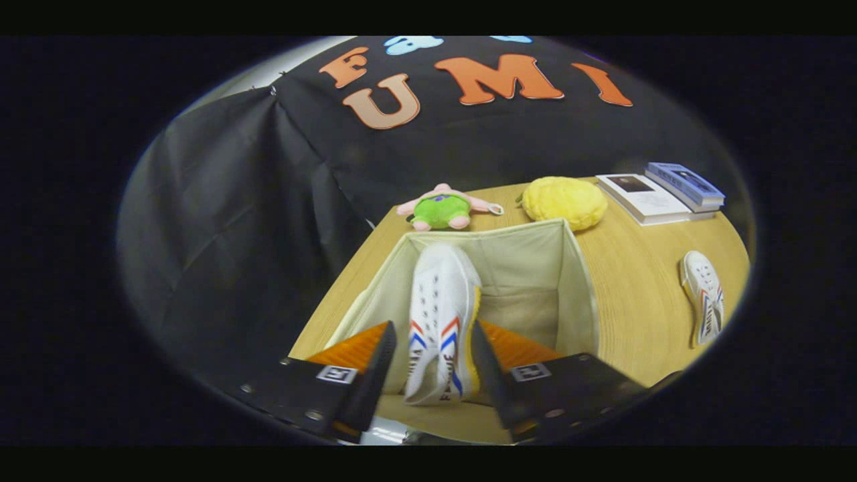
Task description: Open the storage box then place both shoes into the box .Put the left shoe in first, then the right shoe, with the right side of both shoes facing outward in a uniform manner.
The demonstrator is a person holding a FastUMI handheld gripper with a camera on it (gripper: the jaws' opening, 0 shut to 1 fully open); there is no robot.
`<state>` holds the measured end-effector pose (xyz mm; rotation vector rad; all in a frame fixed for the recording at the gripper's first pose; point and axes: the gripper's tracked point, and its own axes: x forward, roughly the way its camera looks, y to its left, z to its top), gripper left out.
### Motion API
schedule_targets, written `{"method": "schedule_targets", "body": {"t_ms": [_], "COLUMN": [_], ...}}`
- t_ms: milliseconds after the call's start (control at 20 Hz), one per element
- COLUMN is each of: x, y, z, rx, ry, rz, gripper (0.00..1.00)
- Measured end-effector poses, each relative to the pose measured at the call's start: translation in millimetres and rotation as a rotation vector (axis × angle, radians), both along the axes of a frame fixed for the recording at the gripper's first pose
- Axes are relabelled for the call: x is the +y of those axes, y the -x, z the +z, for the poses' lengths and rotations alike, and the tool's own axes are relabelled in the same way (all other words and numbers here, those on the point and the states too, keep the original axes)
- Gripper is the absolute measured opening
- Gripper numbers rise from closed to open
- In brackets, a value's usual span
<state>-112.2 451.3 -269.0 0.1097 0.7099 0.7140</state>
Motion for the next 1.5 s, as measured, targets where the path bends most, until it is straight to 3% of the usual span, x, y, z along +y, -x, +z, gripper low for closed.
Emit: {"method": "schedule_targets", "body": {"t_ms": [50,400,850,1250,1500], "x": [-3.6,-57.2,-188.0,-327.0,-375.0], "y": [-5.0,-56.4,-121.3,-150.6,-148.1], "z": [6.5,33.4,34.9,-15.6,-58.0], "rx": [-0.02,-0.079,-0.139,-0.125,-0.084], "ry": [-0.001,-0.038,0.02,0.131,0.209], "rz": [0.004,-0.103,-0.306,-0.533,-0.593], "gripper": [0.98,0.98,0.99,0.99,0.99]}}
